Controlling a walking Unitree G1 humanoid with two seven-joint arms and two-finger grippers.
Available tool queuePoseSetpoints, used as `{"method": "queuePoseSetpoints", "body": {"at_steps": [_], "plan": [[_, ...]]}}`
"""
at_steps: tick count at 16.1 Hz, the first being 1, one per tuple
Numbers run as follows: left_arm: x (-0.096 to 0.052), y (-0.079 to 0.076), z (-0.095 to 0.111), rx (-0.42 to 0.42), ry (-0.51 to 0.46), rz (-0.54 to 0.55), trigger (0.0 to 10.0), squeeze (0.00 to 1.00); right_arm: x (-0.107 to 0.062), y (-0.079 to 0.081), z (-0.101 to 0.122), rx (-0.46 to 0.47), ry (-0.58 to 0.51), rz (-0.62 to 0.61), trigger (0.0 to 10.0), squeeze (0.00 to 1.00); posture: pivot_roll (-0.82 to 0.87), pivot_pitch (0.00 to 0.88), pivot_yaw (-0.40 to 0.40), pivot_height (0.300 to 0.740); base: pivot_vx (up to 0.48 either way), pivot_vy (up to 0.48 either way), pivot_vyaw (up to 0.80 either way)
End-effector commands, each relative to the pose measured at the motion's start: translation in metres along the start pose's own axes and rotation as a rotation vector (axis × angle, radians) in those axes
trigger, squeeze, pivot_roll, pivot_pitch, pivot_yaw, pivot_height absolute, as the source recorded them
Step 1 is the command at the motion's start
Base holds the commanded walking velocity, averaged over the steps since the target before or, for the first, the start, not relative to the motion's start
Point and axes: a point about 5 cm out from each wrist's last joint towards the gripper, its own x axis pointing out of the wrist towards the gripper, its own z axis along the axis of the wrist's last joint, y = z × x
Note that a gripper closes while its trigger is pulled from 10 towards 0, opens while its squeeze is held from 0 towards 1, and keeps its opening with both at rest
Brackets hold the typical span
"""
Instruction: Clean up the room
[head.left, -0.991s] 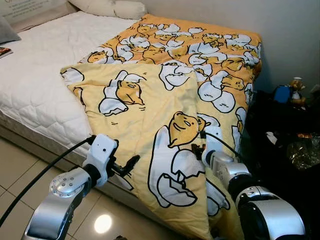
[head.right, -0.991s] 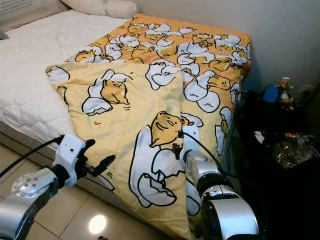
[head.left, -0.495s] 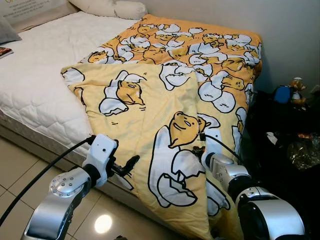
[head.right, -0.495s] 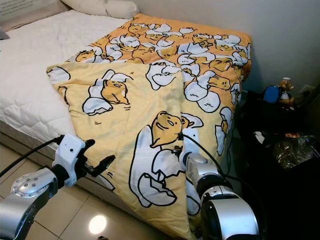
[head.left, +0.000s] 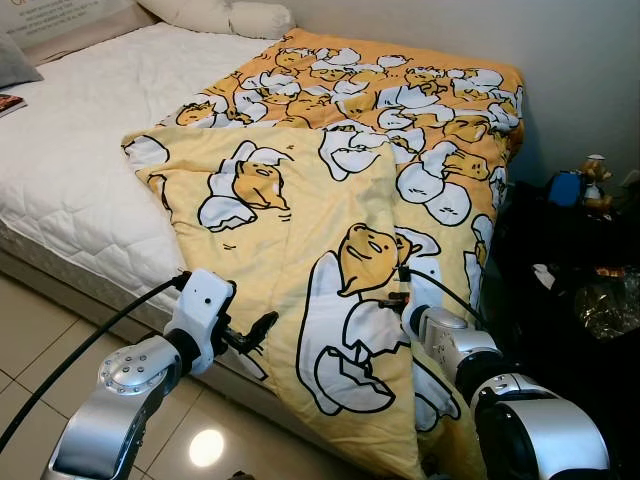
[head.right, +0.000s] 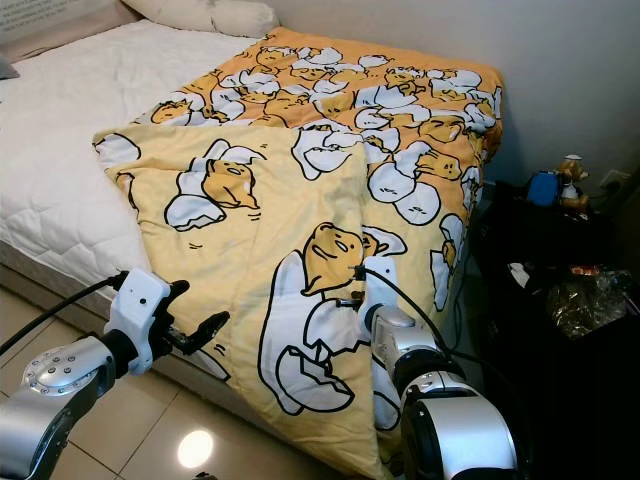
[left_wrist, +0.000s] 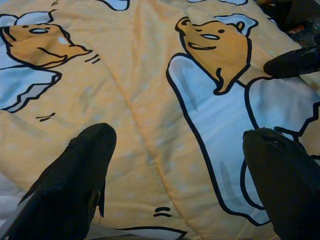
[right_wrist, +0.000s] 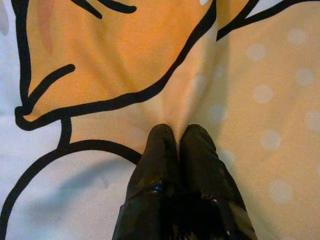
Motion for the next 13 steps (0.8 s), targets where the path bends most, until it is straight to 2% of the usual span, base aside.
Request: {"method": "queuePoseSetpoints", "body": {"at_steps": [1,3,4,5,6,8,10,11,12,13], "plan": [[0.000,0.002,0.000,0.014,0.011,-0.009,10.0,0.41,0.001,0.005,0.010,0.007,-0.027,0.028,0.0,0.00,-0.02,0.000,0.025,0.740,0.000,0.000,0.00],[-0.001,0.004,0.000,0.025,0.015,-0.002,10.0,0.41,0.001,0.015,0.014,0.009,-0.041,0.124,0.0,0.00,-0.02,0.000,0.025,0.740,0.000,0.000,0.00],[-0.003,0.008,-0.001,0.039,0.026,0.023,10.0,0.41,0.001,0.026,0.014,-0.024,-0.036,0.212,0.0,0.00,-0.02,0.000,0.024,0.740,0.000,0.000,0.00],[-0.003,0.012,-0.002,0.043,0.029,0.047,10.0,0.41,0.001,0.029,0.014,-0.038,-0.036,0.241,0.0,0.00,-0.02,0.000,0.024,0.740,0.000,0.000,0.00],[-0.007,0.026,-0.001,0.050,0.031,0.137,10.0,0.42,0.000,0.043,0.017,-0.061,-0.047,0.349,0.0,0.00,-0.01,0.000,0.024,0.740,0.000,0.000,0.00],[-0.011,0.037,0.004,0.029,0.000,0.197,10.0,0.41,-0.002,0.059,0.022,-0.099,-0.068,0.476,0.0,0.00,-0.01,0.000,0.023,0.740,0.000,0.000,0.00],[-0.016,0.049,0.015,-0.009,-0.068,0.258,10.0,0.41,-0.008,0.089,0.029,-0.155,-0.107,0.672,0.0,0.00,0.00,0.000,0.021,0.740,0.000,0.000,0.00],[-0.018,0.054,0.022,-0.034,-0.113,0.287,10.0,0.41,-0.012,0.110,0.033,-0.183,-0.128,0.769,0.0,0.00,0.00,0.000,0.020,0.740,0.000,0.000,0.00],[-0.018,0.056,0.024,-0.040,-0.132,0.301,10.0,0.41,-0.015,0.119,0.035,-0.197,-0.137,0.811,0.0,0.00,0.00,0.000,0.020,0.740,0.000,0.000,0.00],[-0.019,0.059,0.030,-0.058,-0.167,0.320,10.0,0.41,-0.021,0.139,0.037,-0.231,-0.151,0.899,0.0,0.00,0.00,0.000,0.020,0.740,0.000,0.000,0.00]]}}
